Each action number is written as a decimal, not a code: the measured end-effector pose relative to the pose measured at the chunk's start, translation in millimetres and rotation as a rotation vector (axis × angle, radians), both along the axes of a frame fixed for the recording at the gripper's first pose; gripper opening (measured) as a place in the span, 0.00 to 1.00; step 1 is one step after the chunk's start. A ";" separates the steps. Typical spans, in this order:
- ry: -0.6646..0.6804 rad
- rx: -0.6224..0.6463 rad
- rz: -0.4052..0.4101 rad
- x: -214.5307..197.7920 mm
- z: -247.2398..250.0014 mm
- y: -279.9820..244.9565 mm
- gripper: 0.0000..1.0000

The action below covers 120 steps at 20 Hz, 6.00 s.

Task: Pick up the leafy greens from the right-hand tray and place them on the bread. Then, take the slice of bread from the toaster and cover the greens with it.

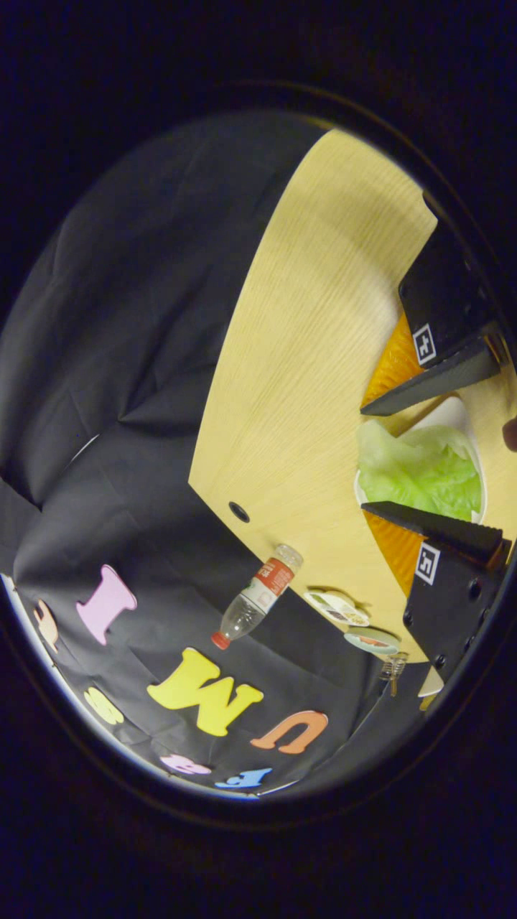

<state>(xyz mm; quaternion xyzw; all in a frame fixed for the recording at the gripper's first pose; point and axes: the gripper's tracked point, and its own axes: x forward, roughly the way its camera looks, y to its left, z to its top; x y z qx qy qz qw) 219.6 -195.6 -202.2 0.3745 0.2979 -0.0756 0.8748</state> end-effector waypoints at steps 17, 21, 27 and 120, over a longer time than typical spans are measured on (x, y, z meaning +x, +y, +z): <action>-0.192 -0.199 0.033 -16.3 87.9 16.1 0.00; -0.272 -0.232 0.057 -27.7 132.2 52.5 0.00; -0.373 -0.299 0.135 -40.2 184.5 132.0 0.00; -0.591 -0.500 0.452 -96.4 285.2 565.5 0.01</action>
